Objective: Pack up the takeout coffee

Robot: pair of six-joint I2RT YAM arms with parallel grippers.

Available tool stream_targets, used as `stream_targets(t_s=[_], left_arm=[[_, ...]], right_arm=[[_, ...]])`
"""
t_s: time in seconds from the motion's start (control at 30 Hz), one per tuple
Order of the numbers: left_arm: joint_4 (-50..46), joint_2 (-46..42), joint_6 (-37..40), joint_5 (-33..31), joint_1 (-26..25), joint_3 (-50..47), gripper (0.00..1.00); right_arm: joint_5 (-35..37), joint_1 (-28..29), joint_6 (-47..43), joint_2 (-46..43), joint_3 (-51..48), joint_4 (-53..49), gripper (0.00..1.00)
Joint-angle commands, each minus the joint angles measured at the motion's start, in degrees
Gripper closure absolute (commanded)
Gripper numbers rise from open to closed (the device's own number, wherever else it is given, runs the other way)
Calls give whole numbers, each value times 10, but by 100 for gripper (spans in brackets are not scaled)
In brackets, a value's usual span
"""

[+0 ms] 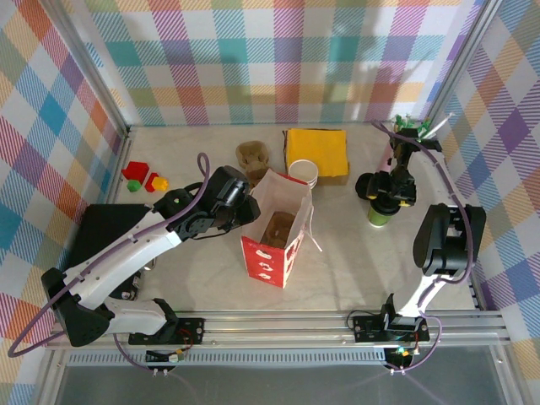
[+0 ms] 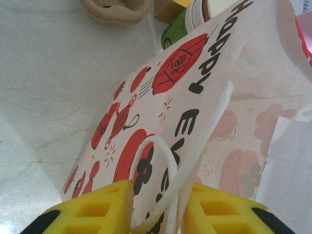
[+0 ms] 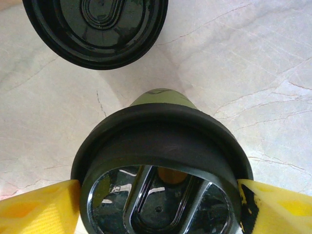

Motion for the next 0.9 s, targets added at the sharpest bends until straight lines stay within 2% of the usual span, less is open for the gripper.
stream_targets(t_s=[0.0, 0.37, 0.67, 0.77, 0.87], left_arm=[[6, -8, 7, 0, 5, -10, 70], [9, -6, 7, 3, 5, -15, 70], [-3, -9, 22, -12, 6, 7, 70], [-15, -10, 40, -29, 8, 26, 68], [-26, -16, 67, -44, 12, 46, 60]], right_arm=[[-13, 17, 7, 25, -7, -21, 20], [-27, 22, 5, 33, -36, -2, 25], [-30, 43, 10, -1, 14, -63, 30], [-29, 59, 17, -20, 43, -99, 30], [-28, 80, 29, -42, 72, -135, 30]])
